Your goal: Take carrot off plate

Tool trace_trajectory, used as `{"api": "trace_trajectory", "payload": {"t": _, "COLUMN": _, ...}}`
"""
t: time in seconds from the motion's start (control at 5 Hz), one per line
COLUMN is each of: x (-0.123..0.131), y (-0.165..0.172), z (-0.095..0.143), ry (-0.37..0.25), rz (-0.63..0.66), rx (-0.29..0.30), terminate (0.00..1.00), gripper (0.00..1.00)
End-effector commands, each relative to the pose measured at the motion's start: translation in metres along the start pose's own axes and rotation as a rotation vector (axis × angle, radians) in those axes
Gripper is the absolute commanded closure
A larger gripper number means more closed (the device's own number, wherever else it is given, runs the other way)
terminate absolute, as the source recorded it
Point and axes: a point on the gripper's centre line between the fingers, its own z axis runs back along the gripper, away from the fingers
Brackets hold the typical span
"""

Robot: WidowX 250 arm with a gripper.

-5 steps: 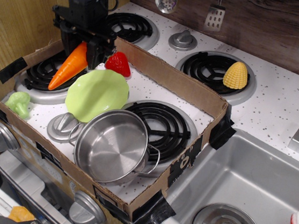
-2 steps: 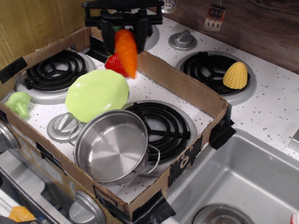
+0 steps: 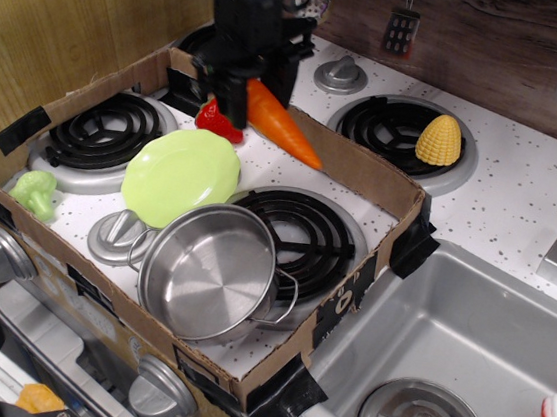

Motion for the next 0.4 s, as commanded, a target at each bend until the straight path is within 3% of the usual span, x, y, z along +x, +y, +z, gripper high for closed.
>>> {"api": "trace_trajectory", "payload": {"t": 0.0, "x": 0.0005, "y": -0.0213, "z": -0.0064, "ry": -0.173, "rz": 0.130, "rx": -0.079, "terminate": 0.00, "gripper": 1.00}}
{"api": "trace_trajectory", "payload": {"t": 0.2, "x": -0.0067, "y": -0.0309, "z": -0.0061, "ry": -0.221, "rz": 0.123, "rx": -0.108, "terminate": 0.00, "gripper": 1.00}}
